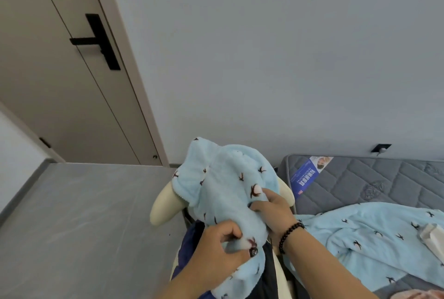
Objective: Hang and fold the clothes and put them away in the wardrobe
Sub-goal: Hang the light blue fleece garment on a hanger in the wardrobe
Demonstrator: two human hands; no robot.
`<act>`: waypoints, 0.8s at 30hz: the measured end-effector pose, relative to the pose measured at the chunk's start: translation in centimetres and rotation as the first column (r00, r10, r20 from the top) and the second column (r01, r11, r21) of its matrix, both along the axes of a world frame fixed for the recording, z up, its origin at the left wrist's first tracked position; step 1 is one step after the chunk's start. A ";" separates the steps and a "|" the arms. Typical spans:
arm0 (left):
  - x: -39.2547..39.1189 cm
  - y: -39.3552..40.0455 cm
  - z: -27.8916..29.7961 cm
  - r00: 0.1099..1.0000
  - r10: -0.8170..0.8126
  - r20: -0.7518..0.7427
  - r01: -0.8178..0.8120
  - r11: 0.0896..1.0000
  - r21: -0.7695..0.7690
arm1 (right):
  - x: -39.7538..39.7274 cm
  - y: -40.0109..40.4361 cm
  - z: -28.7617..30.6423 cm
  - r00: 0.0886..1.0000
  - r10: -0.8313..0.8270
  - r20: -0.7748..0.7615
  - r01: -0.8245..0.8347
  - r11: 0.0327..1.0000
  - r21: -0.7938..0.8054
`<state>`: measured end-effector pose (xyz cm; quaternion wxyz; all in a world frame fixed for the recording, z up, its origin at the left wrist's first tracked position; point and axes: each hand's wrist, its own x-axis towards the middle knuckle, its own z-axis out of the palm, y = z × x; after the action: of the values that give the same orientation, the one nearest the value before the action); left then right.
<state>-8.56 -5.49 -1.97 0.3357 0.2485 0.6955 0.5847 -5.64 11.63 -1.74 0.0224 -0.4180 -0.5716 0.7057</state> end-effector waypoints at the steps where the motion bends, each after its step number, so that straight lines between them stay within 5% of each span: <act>1: 0.4 -0.9 0.1 0.991 -0.005 0.134 0.004 1.000 0.014 | 0.5 -0.3 0.0 1.000 0.003 -0.014 -0.003 1.000 0.001; 3: 0.6 -1.9 -0.4 0.880 0.127 0.459 -0.140 0.990 -0.005 | 1.8 -0.8 0.1 0.998 0.003 -0.057 -0.005 1.000 -0.021; 5: -0.2 -2.3 -1.5 0.637 0.339 0.692 -0.346 0.928 -0.136 | 3.0 -1.2 0.3 0.996 0.018 -0.089 -0.020 1.000 -0.024; 7: -1.0 -2.3 -2.3 0.418 0.413 0.809 -0.457 0.865 -0.205 | 4.0 -1.6 0.3 0.994 0.019 -0.106 -0.023 0.999 -0.032; 9: -1.8 -2.0 -2.7 0.308 0.377 0.874 -0.506 0.842 -0.185 | 5.0 -2.1 0.4 0.992 0.043 -0.116 -0.046 0.999 -0.026; 12: -2.7 -1.1 -2.9 0.384 0.295 0.875 -0.524 0.850 -0.057 | 6.7 -2.8 0.5 0.990 0.123 -0.069 -0.118 0.990 0.072; 17: -2.9 1.3 -1.6 0.542 0.382 0.749 -0.537 0.842 -0.041 | 9.9 -3.5 0.5 0.971 0.212 0.111 -0.234 0.939 0.254; 21: -2.3 1.5 0.6 0.679 0.313 0.664 -0.538 0.828 0.159 | 11.5 -3.5 1.7 0.980 0.146 0.133 -0.186 0.909 0.374; 24: -0.8 0.4 2.7 0.699 0.317 0.641 -0.549 0.813 0.196 | 11.9 -3.5 4.3 0.997 0.010 0.080 -0.044 0.899 0.435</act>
<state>-9.41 -5.05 0.77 0.3274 -0.0572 0.4734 0.8157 6.22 8.16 2.61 0.0842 -0.4208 -0.7213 0.5436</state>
